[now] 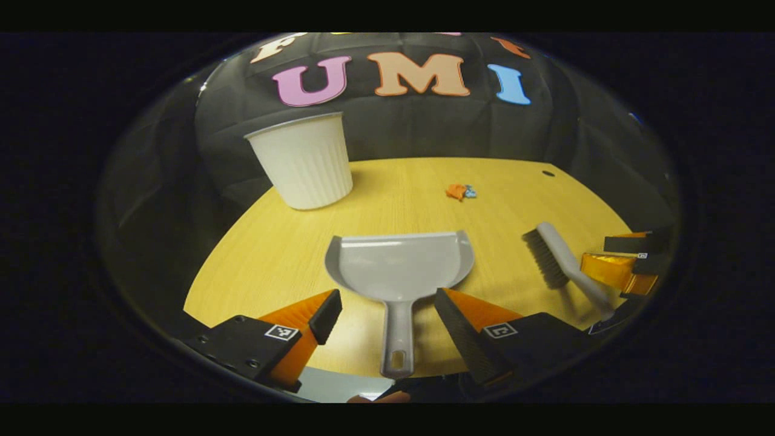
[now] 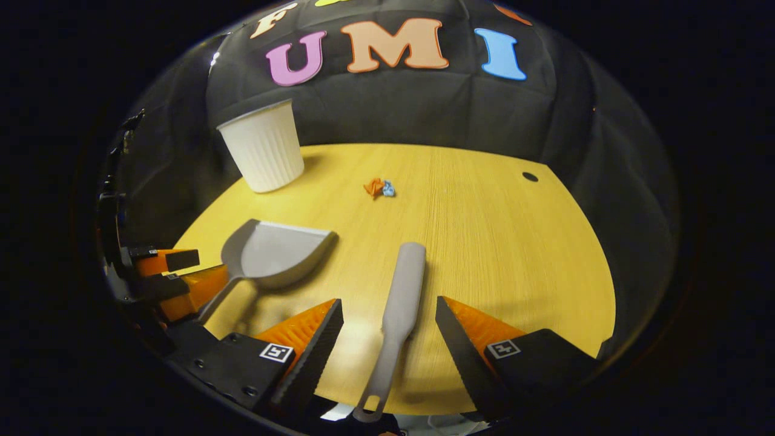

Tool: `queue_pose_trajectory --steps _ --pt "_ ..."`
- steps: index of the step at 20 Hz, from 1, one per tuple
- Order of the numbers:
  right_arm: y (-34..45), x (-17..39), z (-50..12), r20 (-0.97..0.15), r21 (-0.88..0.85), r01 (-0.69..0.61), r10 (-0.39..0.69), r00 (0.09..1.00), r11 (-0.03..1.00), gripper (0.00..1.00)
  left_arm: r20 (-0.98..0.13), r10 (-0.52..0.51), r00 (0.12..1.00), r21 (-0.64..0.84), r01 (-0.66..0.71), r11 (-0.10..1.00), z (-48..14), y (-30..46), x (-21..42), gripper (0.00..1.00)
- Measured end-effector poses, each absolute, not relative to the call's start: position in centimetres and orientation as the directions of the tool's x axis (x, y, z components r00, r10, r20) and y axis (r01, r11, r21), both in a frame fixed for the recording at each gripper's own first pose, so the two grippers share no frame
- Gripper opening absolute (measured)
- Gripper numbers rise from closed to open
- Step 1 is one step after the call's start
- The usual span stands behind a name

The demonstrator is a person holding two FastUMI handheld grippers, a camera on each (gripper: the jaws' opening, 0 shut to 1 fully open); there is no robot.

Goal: Pick up the small broom and dustpan from the desktop, sweep the trash into the dustpan with the broom, and then empty the trash into the garbage bin.

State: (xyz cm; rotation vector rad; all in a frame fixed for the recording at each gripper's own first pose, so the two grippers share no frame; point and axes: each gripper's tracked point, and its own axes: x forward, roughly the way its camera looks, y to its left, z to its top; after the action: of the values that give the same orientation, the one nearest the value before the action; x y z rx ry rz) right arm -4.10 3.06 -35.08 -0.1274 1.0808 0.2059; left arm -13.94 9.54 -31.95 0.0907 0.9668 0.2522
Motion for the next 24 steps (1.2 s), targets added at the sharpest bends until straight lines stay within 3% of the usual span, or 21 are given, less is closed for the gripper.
queue_pose_trajectory --steps 1,8,10,11,12,13,14,15,16,17,18,24 --pt "3.1 -4.5 -35.8 -0.897 -0.01 -0.232 0.094 0.432 0.973 0.96 -0.817 0.259 0.515 0.203 -0.165 0.965 -32.4 9.8 -14.6 0.94" --pt "3.3 -7.1 -37.6 -0.974 -0.021 -0.273 0.041 0.221 0.962 1.0 -0.906 0.224 0.359 0.205 -0.092 0.974 -35.8 9.3 -17.0 0.95" --pt "3.3 -7.6 -38.1 -0.982 -0.021 -0.275 0.031 0.184 0.961 0.96 -0.914 0.218 0.342 0.201 -0.086 0.976 -36.4 9.3 -16.8 0.94" --pt "3.3 -7.7 -38.4 -0.986 -0.023 -0.276 0.025 0.167 0.961 0.9 -0.913 0.217 0.344 0.203 -0.077 0.976 -36.6 9.3 -16.5 0.93" --pt "3.3 -8.0 -38.6 -0.99 -0.022 -0.279 0.019 0.142 0.96 0.85 -0.913 0.216 0.345 0.206 -0.064 0.976 -36.7 9.3 -16.2 0.88" --pt "3.2 -8.1 -38.6 -0.992 -0.025 -0.28 0.01 0.123 0.96 0.74 -0.915 0.218 0.341 0.214 -0.05 0.976 -36.8 9.4 -16.1 0.83" --pt "2.9 -8.1 -38.7 -0.994 -0.043 -0.281 -0.011 0.113 0.959 0.7 -0.917 0.219 0.334 0.218 -0.039 0.975 -37.1 9.4 -15.9 0.7" --pt "2.5 -8.2 -38.9 -0.994 -0.062 -0.275 -0.035 0.104 0.959 0.55 -0.921 0.217 0.324 0.217 -0.038 0.975 -37.4 9.5 -15.9 0.6" --pt "2.1 -8.2 -38.7 -0.994 -0.074 -0.274 -0.05 0.093 0.959 0.46 -0.924 0.226 0.308 0.223 -0.046 0.974 -37.3 9.6 -16.3 0.34" --pt "2.2 -8.3 -38.7 -0.996 -0.063 -0.284 -0.044 0.073 0.957 0.35 -0.926 0.241 0.291 0.235 -0.054 0.97 -37.7 10.2 -16.4 0.36" --pt "2.2 -8.3 -38.8 -0.998 -0.051 -0.301 -0.037 0.052 0.952 0.31 -0.93 0.239 0.277 0.235 -0.049 0.971 -37.9 10.1 -16.7 0.35" --pt "1.9 -6.2 -38.5 -0.994 -0.026 -0.309 0.007 0.107 0.951 0.18 -0.935 0.167 0.313 0.17 -0.018 0.985 -37.4 9.7 -15.8 0.22"
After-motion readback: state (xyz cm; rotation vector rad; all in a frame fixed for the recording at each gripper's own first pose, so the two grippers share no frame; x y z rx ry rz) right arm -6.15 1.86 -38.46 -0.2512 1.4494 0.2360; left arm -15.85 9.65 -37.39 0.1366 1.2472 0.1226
